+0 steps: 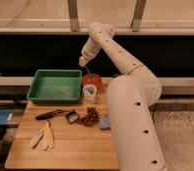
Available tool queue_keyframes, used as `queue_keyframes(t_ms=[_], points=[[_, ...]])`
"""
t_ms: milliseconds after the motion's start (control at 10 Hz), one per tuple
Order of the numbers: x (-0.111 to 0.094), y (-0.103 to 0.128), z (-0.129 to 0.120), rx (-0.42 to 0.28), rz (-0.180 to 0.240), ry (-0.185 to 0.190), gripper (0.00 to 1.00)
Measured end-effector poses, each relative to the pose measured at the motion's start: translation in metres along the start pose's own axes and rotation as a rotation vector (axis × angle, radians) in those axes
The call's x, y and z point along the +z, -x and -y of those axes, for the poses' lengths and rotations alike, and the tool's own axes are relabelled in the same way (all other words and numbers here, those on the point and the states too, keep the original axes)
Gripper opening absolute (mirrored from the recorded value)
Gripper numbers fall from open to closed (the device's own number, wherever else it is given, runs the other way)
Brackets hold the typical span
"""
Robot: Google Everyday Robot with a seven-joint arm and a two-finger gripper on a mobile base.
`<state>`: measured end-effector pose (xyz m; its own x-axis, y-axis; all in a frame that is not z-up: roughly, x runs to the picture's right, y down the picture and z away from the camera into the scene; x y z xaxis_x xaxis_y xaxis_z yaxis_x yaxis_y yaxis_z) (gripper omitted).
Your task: Place fork in red bowl
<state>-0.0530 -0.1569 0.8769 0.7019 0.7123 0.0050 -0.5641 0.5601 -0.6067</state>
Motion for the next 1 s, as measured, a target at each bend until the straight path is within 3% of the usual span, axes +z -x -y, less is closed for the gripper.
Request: queue_keyframes(t_ms=[200, 400, 800, 1000], points=[[-0.003, -0.003, 0.003, -0.036, 0.035, -0.047, 0.0], [-0.004, 0.0, -0.003, -0.07, 0.053, -0.07, 0.0], [-0.002, 0.0, -0.003, -0.072, 0.056, -0.075, 0.0], [0.002, -0.017, 0.005, -0.045, 0.091, -0.09, 0.0]])
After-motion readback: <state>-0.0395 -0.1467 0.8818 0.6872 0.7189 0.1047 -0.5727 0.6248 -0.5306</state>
